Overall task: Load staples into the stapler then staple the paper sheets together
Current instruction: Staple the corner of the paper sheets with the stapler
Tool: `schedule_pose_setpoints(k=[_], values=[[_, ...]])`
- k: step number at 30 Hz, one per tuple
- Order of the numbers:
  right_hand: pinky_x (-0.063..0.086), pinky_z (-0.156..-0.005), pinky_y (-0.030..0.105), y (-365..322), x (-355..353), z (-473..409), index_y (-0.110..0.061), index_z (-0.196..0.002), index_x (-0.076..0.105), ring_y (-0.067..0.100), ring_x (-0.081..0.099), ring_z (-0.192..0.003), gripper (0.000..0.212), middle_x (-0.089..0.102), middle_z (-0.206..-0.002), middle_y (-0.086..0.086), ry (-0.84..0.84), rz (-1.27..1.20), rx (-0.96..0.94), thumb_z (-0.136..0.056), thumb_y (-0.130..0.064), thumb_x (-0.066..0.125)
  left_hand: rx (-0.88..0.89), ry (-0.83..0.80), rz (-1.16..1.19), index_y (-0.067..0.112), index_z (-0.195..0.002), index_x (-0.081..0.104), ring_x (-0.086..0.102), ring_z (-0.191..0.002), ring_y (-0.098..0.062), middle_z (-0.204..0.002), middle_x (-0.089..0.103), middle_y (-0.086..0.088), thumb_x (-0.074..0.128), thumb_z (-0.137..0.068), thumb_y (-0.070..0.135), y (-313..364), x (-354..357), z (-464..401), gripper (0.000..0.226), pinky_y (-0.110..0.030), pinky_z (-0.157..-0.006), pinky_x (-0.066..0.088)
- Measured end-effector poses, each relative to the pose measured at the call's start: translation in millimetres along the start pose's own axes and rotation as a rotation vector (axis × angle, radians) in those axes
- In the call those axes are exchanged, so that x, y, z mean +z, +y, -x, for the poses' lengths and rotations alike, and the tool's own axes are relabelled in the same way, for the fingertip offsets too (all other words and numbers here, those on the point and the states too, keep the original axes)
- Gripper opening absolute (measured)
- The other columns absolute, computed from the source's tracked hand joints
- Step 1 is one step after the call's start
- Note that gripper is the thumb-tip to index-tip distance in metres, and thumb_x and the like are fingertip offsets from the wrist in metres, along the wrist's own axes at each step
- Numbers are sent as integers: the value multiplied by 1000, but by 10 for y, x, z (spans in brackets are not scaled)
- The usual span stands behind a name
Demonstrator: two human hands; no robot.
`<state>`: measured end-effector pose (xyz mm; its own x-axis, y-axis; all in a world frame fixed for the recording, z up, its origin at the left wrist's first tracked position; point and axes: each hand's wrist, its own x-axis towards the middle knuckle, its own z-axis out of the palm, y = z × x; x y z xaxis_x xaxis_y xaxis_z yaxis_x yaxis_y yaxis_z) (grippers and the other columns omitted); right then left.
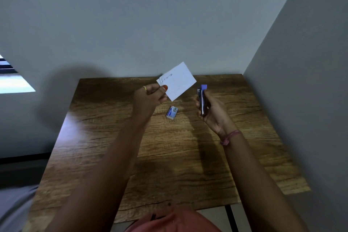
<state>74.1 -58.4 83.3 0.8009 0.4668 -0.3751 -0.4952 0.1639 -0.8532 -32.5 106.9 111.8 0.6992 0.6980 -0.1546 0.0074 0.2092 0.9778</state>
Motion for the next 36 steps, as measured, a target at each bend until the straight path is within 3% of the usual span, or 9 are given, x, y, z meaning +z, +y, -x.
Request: schedule_pose_setpoints(k=[3, 5, 8, 10, 15, 24, 27, 31, 36], values=[[45, -60, 28, 198, -94, -101, -12, -102, 61, 15, 58, -73, 16, 60, -88, 8, 41, 115, -40, -95, -9, 48, -28, 18, 53, 11, -86, 65, 71, -86, -17, -98, 69, -7, 69, -84, 9, -68, -73, 20, 5, -26, -72, 59], [50, -73, 34, 364, -190, -242, -15, -105, 62, 23, 61, -88, 17, 64, -100, 11, 111, 431, -134, -93, -10, 51, -55, 46, 103, 11, -80, 62, 70, -85, -17, -97, 68, -8, 69, -84, 7, -117, -132, 18, 9, -26, -71, 59], [48, -94, 43, 589, -287, -431, -7, -123, 57, 29, 55, -111, 33, 59, -118, 17, 270, 953, -224, -91, -14, 56, -104, 83, 135, 11, -85, 59, 70, -92, -22, -108, 66, -12, 71, -83, 8, -220, -247, -13, 12, -29, -74, 58], [49, -94, 43, 699, -265, -500, -3, -120, 60, 29, 57, -108, 33, 59, -117, 18, 359, 1052, -247, -89, -14, 59, -131, 110, 133, 6, -96, 58, 70, -92, -23, -112, 65, -14, 71, -82, 8, -292, -339, -34, 19, -27, -73, 58], [52, -88, 47, 783, -81, -532, -11, -122, 60, 27, 58, -108, 39, 63, -113, 11, 465, 1132, -278, -85, -23, 62, -211, 136, 125, 2, -115, 51, 68, -98, -27, -116, 62, -16, 70, -81, 1, -446, -564, -64, 39, -27, -71, 59], [41, -99, 47, 903, -37, -401, -12, -134, 46, 26, 45, -123, 54, 51, -130, 9, 515, 1211, -312, -89, -35, 62, -263, 202, 13, 11, -113, 38, 60, -104, -23, -117, 54, -10, 63, -83, -9, -728, -721, -40, 44, -36, -81, 56], [37, -107, 45, 1030, -50, -281, -6, -140, 37, 28, 41, -129, 64, 43, -138, 12, 547, 1134, -364, -89, -36, 62, -163, 185, -172, 10, -112, 44, 62, -92, -21, -120, 60, -13, 65, -84, -5, -836, -728, -10, 38, -45, -83, 57], [35, -110, 44, 1170, -65, -141, -5, -143, 30, 29, 35, -134, 70, 36, -144, 14, 570, 1104, -397, -88, -33, 63, -56, 169, -441, 4, -123, 47, 71, -80, -23, -120, 62, -12, 66, -86, 9, -955, -786, -20, 42, -42, -71, 60], [39, -105, 49, 1207, -68, -130, -5, -139, 35, 30, 39, -130, 61, 38, -141, 15, 566, 1143, -421, -90, -33, 60, 25, 168, -746, 3, -123, 48, 55, -112, -33, -137, 37, -16, 68, -84, 26, -1092, -797, -55, 49, -45, -85, 56]])
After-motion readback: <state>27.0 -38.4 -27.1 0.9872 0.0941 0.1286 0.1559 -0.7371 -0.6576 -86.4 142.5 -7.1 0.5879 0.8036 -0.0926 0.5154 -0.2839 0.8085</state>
